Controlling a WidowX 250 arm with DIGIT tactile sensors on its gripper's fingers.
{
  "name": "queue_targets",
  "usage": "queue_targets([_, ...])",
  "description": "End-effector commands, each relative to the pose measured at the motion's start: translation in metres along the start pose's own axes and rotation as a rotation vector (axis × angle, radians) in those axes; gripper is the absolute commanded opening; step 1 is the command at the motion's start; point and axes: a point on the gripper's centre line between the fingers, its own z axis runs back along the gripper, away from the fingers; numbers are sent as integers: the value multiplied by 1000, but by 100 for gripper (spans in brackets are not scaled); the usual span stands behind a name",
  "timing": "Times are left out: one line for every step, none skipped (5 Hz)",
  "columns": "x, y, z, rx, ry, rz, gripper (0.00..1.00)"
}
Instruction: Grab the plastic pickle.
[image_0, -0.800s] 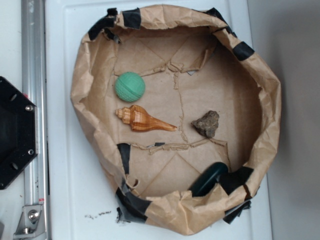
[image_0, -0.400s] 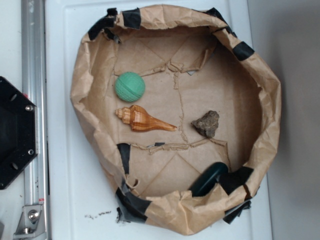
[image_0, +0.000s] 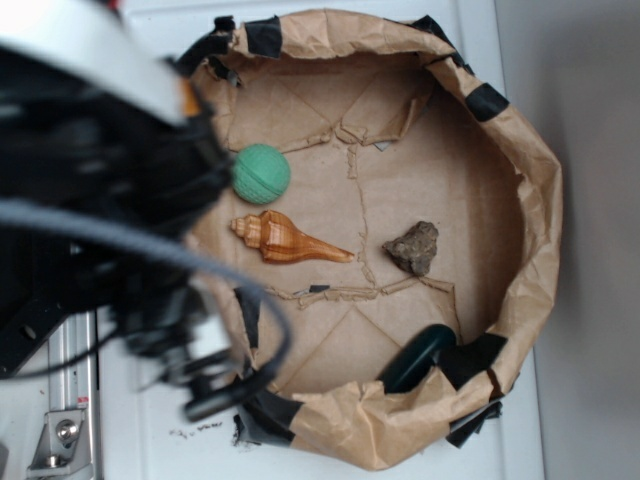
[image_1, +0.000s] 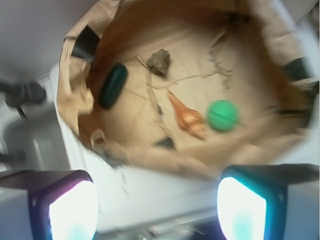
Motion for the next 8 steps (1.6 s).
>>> queue_targets([33,-20,-57,-182,60,208,100])
queue_targets([33,-20,-57,-182,60,208,100])
queue_targets([33,-20,-57,-182,60,208,100])
queue_targets([33,-20,-57,-182,60,208,100])
queue_targets([33,-20,-57,-182,60,208,100])
queue_targets([45,-8,-68,-243,19,241,100])
queue_targets([58,-6,-78,-252,-10,241,100])
queue_targets([65,-25,-92,-278,-29,248,100])
